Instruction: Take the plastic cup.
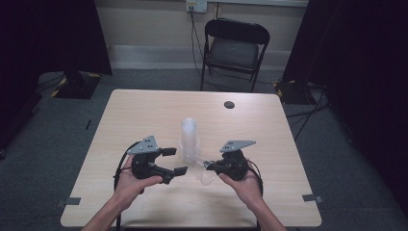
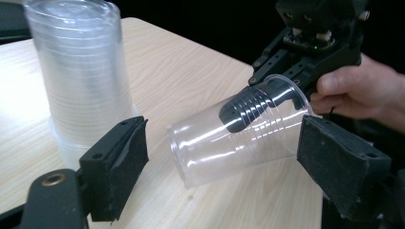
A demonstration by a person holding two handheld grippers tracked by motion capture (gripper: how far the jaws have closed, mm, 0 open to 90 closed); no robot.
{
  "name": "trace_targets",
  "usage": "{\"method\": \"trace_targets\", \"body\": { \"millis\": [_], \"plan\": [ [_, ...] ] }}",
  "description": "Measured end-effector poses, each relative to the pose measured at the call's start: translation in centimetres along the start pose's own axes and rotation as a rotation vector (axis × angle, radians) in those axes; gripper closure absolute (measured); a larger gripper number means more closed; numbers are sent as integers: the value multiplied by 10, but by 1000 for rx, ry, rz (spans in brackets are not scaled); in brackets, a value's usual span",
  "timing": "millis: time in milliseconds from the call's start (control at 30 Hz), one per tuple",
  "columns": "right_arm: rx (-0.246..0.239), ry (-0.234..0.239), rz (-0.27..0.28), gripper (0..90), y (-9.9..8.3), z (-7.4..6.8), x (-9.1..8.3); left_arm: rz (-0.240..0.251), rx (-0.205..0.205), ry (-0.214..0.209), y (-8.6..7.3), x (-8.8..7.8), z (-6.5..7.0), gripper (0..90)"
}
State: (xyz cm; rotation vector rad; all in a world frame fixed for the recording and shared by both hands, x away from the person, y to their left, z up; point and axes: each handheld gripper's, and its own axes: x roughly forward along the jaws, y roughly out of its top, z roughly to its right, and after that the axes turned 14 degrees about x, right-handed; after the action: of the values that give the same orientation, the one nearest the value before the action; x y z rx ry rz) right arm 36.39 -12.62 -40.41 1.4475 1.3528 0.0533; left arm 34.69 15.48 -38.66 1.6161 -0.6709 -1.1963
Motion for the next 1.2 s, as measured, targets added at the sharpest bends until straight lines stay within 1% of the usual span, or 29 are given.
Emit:
{"method": "trace_targets", "body": {
  "millis": [100,133,200,267,300,400,467,500,567,600,667,700,733,767,833,867,967,1000,1067,1200],
  "plan": [
    [-9,11,-29,899,-1,-1,4,-19,-5,-23,0,4,1,173],
    [-11,13,-33,900,-1,-2,4,-22,4,-35,-1,5,2,169],
    [-11,24,-44,900,-1,-2,4,-26,33,-36,-1,6,4,179],
    [-14,26,-40,899,0,-2,2,-40,61,-39,-1,8,6,179],
    [-23,27,-38,900,0,-2,0,-42,63,-38,-1,8,7,179],
    [-21,25,-49,900,1,-1,-3,-62,103,-34,-2,11,9,172],
    [-21,24,-63,900,2,1,-3,-74,130,-39,-2,12,10,167],
    [-21,24,-70,900,2,1,-4,-81,151,-44,-2,14,12,170],
    [-16,32,-88,900,3,2,-3,-83,176,-57,-2,16,15,209],
    [-16,38,-100,900,4,2,-2,-85,192,-57,-2,17,17,218],
    [-20,46,-119,900,4,2,0,-97,220,-50,-2,20,20,204],
    [-25,47,-128,900,4,1,1,-97,222,-51,-3,21,20,199],
    [-27,48,-131,900,4,0,2,-105,242,-50,-3,21,20,204],
    [-29,51,-134,900,4,-1,3,-109,246,-48,-4,22,21,205],
    [-30,53,-141,900,5,-2,3,-122,277,-45,-6,23,22,204],
    [-32,56,-146,900,5,-2,4,-122,279,-41,-6,24,23,204],
    [-33,65,-156,900,8,-4,4,-136,307,-44,-8,26,24,181],
    [-30,68,-156,900,9,-4,4,-135,327,-39,-10,28,24,172],
    [-26,72,-164,900,11,-4,5,-141,342,-30,-11,29,25,160],
    [-21,78,-195,900,14,-5,10,-161,374,-42,-11,29,26,156]
  ]
}}
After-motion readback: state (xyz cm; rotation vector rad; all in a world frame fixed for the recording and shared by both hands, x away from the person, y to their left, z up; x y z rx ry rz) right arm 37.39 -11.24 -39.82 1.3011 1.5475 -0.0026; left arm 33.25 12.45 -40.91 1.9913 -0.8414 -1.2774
